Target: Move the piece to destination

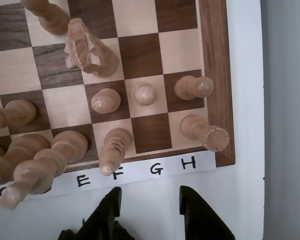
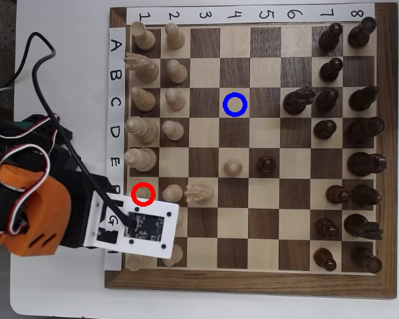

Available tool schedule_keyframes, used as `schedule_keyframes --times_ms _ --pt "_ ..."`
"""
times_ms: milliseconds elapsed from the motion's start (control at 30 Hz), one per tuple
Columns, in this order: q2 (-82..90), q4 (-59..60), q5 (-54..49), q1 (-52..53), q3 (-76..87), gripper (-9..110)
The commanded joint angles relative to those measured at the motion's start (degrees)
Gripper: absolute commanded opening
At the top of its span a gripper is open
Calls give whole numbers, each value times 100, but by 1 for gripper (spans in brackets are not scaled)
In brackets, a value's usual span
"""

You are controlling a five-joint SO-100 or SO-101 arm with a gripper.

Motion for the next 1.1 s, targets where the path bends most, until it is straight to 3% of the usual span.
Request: schedule_keyframes --times_ms 0,567,1067 --pt "-9 26 -114 -105 9 14" --pt "-334 26 1195 -1090 202 16" --pt "-1028 -53 1230 -1134 220 20"
